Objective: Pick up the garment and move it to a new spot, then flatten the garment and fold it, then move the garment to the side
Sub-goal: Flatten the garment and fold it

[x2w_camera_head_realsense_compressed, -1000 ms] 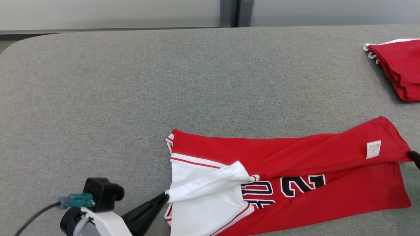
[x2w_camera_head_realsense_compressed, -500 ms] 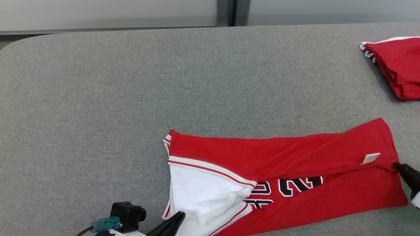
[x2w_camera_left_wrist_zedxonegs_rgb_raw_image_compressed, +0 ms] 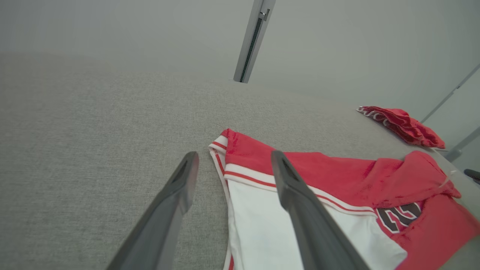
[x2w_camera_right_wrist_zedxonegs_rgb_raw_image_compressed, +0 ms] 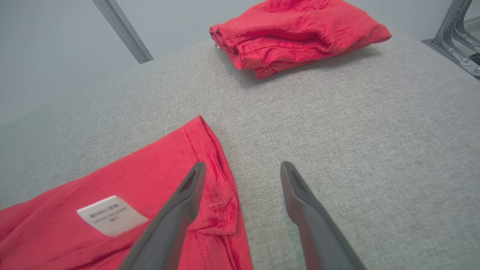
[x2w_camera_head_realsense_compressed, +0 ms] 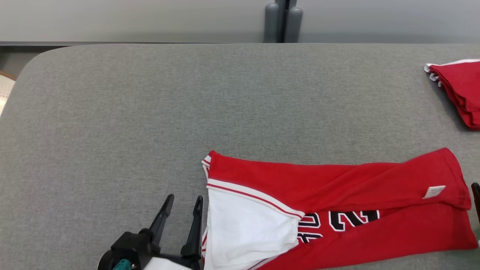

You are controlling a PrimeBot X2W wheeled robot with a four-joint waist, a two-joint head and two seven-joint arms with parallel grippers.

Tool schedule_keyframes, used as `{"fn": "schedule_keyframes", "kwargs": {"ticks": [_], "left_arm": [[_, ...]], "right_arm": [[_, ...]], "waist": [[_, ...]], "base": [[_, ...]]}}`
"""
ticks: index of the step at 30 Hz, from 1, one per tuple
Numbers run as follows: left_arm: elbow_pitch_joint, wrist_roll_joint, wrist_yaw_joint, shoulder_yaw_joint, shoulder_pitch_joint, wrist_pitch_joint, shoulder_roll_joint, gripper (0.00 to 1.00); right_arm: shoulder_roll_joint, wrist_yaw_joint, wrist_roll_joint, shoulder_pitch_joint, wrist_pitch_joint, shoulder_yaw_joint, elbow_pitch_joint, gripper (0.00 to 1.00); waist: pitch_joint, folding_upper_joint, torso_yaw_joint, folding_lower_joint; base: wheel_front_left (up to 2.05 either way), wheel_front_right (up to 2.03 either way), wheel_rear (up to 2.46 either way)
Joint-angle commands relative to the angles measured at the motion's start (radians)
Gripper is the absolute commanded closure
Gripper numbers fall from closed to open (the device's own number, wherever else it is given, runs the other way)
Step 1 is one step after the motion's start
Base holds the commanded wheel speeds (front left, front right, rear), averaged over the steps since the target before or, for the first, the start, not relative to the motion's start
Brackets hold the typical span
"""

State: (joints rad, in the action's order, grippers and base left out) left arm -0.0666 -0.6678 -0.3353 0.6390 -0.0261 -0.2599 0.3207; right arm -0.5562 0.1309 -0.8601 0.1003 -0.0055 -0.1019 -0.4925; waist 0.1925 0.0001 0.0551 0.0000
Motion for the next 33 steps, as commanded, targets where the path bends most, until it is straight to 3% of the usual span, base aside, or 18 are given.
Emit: {"fn": "schedule_keyframes", "kwargs": {"ticks": [1,4,8,14,15,16,17,23,33], "left_arm": [[-0.001,0.017,-0.006,-0.011,-0.013,-0.004,-0.006,0.00],[-0.023,0.144,-0.020,-0.062,-0.022,-0.005,-0.080,0.00],[-0.039,0.289,-0.002,-0.104,-0.008,-0.005,-0.150,0.00],[-0.034,0.418,0.025,-0.149,0.026,-0.005,-0.198,0.00],[-0.035,0.430,0.029,-0.158,0.027,-0.005,-0.203,0.00],[-0.034,0.442,0.034,-0.164,0.031,-0.005,-0.208,0.00],[-0.032,0.450,0.040,-0.169,0.037,-0.005,-0.214,0.00],[-0.020,0.488,0.073,-0.196,0.056,-0.005,-0.229,0.00],[-0.006,0.537,0.125,-0.217,0.043,-0.005,-0.241,0.00]], "right_arm": [[-0.001,-0.001,0.013,0.012,-0.008,0.004,-0.008,0.00],[0.029,-0.001,0.097,0.046,-0.015,0.006,-0.083,0.00],[0.069,-0.001,0.191,0.095,-0.004,0.017,-0.214,0.00],[0.143,-0.001,0.243,0.098,0.050,0.015,-0.367,0.00],[0.154,0.000,0.239,0.094,0.054,0.008,-0.371,0.20],[0.165,0.002,0.237,0.090,0.052,0.001,-0.368,0.63],[0.172,0.002,0.231,0.086,0.051,-0.005,-0.362,1.00],[0.131,-0.002,0.228,0.113,0.016,0.000,-0.341,1.00],[-0.023,-0.002,0.294,0.247,-0.024,0.030,-0.376,1.00]], "waist": [[-0.002,-0.0001,0.011,0.0000],[-0.005,-0.0001,0.035,0.0000],[-0.006,-0.0001,0.064,0.0000],[-0.009,-0.0001,0.100,0.0000],[-0.009,-0.0001,0.102,0.0000],[-0.008,-0.0001,0.103,0.0000],[-0.008,-0.0001,0.104,0.0000],[-0.010,-0.0001,0.079,0.0000],[0.018,-0.0001,0.013,0.0000]], "base": [[0.00,0.00,0.00],[0.00,0.00,0.00],[0.00,0.00,0.00],[0.00,0.00,0.00],[0.00,0.00,0.00],[0.00,0.00,0.00],[0.00,0.00,0.00],[0.00,0.00,0.00],[0.00,0.00,0.00]]}}
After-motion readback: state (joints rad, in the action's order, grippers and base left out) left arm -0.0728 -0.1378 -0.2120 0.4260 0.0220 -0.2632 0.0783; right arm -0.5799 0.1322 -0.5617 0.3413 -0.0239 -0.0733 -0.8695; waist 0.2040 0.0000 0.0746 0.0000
